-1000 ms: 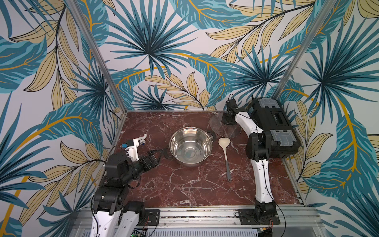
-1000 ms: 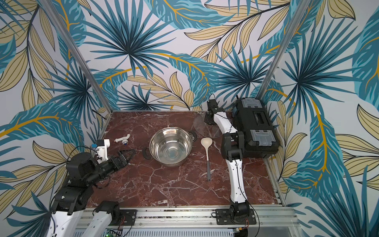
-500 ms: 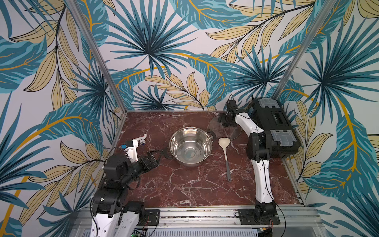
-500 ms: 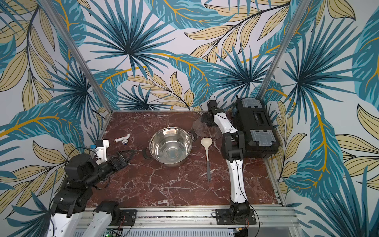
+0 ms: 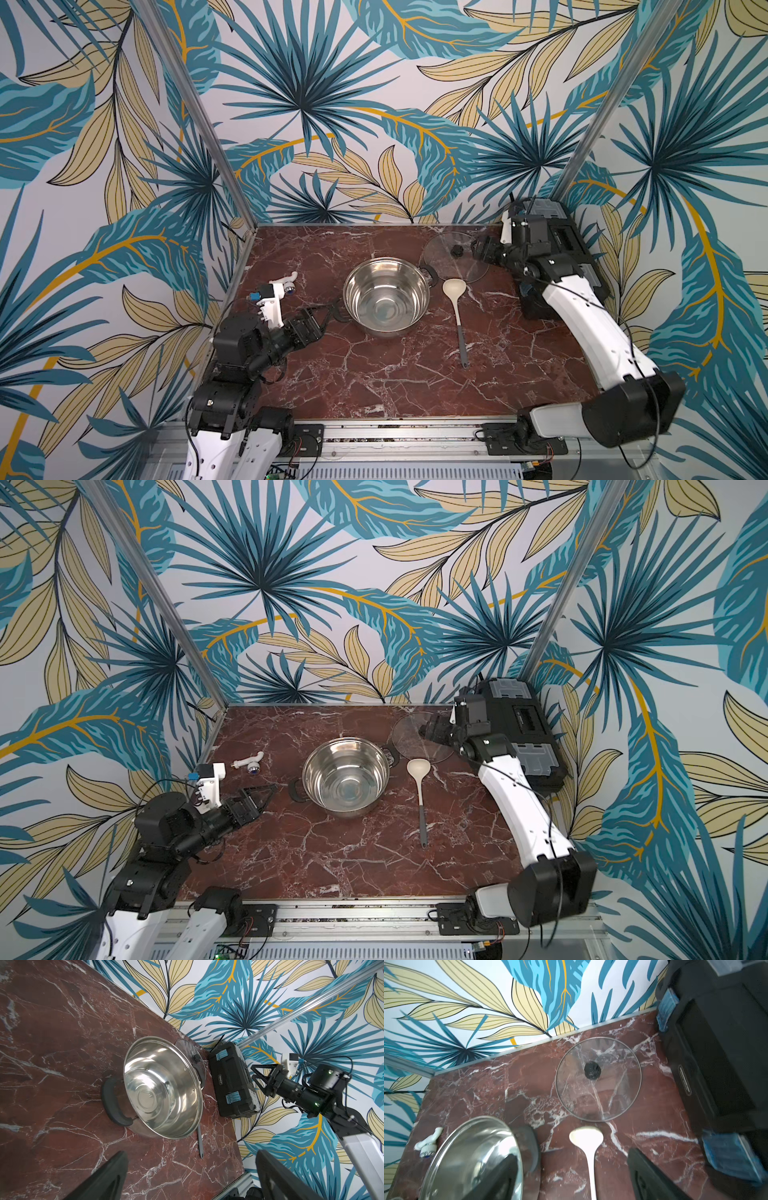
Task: Stir the soup with a spoon
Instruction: Place the lid at the center of the board, then pick up the spoon from the center of the board.
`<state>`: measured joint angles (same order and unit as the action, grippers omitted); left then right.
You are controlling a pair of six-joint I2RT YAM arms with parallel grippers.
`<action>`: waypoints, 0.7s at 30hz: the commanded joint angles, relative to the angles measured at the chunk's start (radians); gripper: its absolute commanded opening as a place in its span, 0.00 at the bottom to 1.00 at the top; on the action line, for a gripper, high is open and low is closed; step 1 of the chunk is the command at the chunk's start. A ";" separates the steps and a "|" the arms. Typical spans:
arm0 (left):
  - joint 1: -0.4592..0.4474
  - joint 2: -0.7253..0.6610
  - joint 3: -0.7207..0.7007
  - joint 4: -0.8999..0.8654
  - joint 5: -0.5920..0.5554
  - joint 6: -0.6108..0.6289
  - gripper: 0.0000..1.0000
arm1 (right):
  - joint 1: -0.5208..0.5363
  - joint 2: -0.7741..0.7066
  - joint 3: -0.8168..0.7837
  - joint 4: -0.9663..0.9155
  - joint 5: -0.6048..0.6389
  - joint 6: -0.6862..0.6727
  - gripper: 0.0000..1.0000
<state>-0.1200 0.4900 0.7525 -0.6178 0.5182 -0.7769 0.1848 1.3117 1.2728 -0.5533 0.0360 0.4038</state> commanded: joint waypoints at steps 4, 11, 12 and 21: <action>-0.163 0.034 -0.121 0.142 -0.088 -0.020 1.00 | 0.097 -0.138 -0.365 -0.052 -0.011 0.065 0.73; -0.518 0.180 -0.129 0.236 -0.377 0.026 1.00 | 0.171 -0.166 -0.553 0.051 -0.027 0.142 0.59; -0.558 0.198 -0.135 0.255 -0.408 0.032 1.00 | 0.185 -0.142 -0.556 0.062 -0.021 0.147 0.56; -0.751 0.282 -0.159 0.330 -0.539 0.013 1.00 | 0.208 0.078 -0.536 0.176 0.015 0.155 0.45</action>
<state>-0.8425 0.7761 0.6067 -0.3450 0.0597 -0.7723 0.3878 1.3548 0.7326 -0.4282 0.0242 0.5468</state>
